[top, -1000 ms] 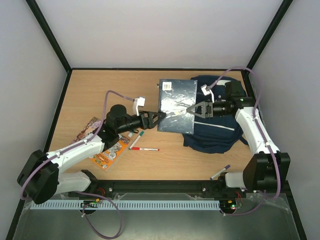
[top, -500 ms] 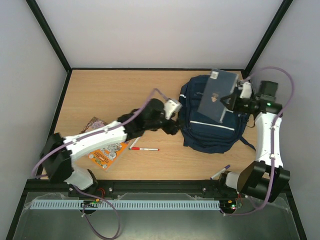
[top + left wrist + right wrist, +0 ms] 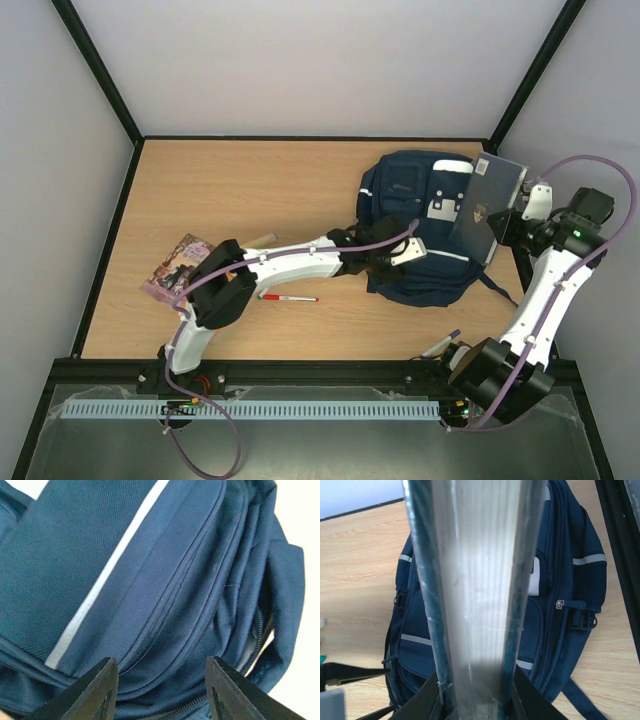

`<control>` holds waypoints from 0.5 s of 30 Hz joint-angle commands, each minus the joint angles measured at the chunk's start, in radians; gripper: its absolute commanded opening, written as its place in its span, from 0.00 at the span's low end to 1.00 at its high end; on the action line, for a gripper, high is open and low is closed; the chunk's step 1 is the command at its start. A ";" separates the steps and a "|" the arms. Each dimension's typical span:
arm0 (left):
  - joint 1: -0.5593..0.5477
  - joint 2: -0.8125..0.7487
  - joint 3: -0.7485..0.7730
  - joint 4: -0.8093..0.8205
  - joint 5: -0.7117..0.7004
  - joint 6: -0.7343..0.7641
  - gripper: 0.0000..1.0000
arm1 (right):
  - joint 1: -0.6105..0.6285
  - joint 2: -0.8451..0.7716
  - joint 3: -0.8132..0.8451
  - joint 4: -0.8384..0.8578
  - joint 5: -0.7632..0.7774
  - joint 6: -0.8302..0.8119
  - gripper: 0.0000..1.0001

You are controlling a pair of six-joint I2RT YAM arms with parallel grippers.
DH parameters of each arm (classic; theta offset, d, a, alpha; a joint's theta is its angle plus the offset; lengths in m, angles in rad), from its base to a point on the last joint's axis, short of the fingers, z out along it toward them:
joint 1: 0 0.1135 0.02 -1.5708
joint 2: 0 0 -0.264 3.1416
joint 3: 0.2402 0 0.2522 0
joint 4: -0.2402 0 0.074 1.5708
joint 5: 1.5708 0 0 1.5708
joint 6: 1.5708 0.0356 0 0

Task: Pack the student bag
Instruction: Pick up the book from the center of the board.

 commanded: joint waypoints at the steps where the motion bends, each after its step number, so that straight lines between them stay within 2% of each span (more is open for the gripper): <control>1: -0.016 0.077 0.086 -0.039 0.033 0.106 0.53 | -0.044 0.004 0.003 -0.012 -0.045 -0.064 0.01; 4: -0.035 0.167 0.187 -0.102 0.020 0.144 0.54 | -0.064 0.029 -0.011 -0.027 -0.056 -0.078 0.01; 8: -0.048 0.246 0.262 -0.106 -0.067 0.152 0.52 | -0.073 0.056 -0.014 -0.052 -0.052 -0.103 0.01; 15: -0.047 0.308 0.269 -0.055 -0.176 0.154 0.43 | -0.073 0.048 -0.026 -0.035 -0.030 -0.102 0.01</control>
